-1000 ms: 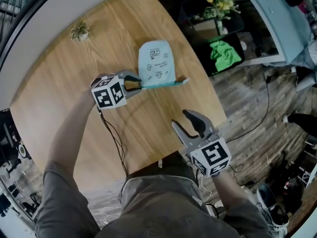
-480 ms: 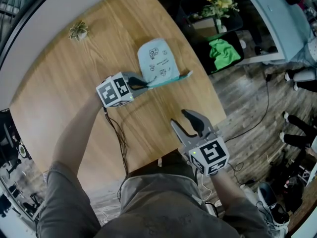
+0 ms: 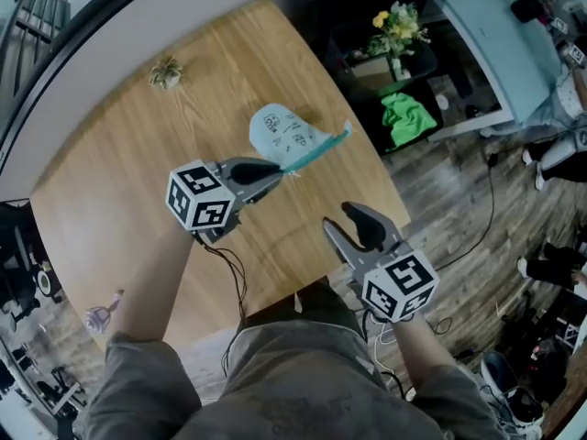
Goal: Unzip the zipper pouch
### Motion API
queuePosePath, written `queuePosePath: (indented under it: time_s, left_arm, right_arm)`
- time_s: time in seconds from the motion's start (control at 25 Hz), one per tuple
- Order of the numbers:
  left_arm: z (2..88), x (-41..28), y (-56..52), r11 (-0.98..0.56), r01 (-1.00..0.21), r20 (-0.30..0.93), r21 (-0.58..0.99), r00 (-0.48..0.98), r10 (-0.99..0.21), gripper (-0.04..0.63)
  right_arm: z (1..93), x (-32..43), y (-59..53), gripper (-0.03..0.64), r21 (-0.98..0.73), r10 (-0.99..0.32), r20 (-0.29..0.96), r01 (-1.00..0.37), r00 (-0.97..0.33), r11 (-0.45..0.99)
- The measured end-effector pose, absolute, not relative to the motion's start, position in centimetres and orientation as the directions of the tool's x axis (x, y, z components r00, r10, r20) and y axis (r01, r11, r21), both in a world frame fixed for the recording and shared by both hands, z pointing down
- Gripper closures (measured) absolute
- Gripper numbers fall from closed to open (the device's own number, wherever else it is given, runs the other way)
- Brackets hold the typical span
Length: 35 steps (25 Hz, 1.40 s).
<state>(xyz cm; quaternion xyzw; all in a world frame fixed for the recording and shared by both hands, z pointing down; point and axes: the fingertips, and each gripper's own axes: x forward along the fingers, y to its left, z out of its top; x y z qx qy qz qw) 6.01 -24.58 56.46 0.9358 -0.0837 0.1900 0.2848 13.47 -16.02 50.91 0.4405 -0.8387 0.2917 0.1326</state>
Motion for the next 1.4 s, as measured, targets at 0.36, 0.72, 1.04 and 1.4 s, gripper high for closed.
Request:
queuePosePath:
  time_s: [0.36, 0.72, 1.04, 1.4]
  left_arm:
    - [44.2, 3.9, -21.9, -0.765, -0.3, 0.217, 0.571, 0.953, -0.211, 0.565]
    - [33.7, -0.8, -18.3, -0.745, -0.374, 0.063, 0.552, 0.91, -0.41, 0.565]
    - [30.2, -4.0, -15.1, -0.729, -0.456, 0.032, 0.51, 0.857, -0.514, 0.566]
    - [32.0, -5.1, -13.3, -0.704, -0.473, 0.052, 0.53, 0.847, -0.529, 0.595]
  right_arm:
    - [42.5, 13.4, -16.1, 0.436, -0.338, -0.724, 0.35, -0.801, -0.594, 0.493]
    - [34.8, 12.0, -14.7, 0.436, -0.263, -0.739, 0.236, -0.773, -0.632, 0.577]
    - [31.5, 8.8, -12.7, 0.436, -0.239, -0.676, 0.186, -0.7, -0.713, 0.673]
    - [33.0, 6.5, -12.4, 0.437, -0.341, -0.612, 0.197, -0.638, -0.766, 0.69]
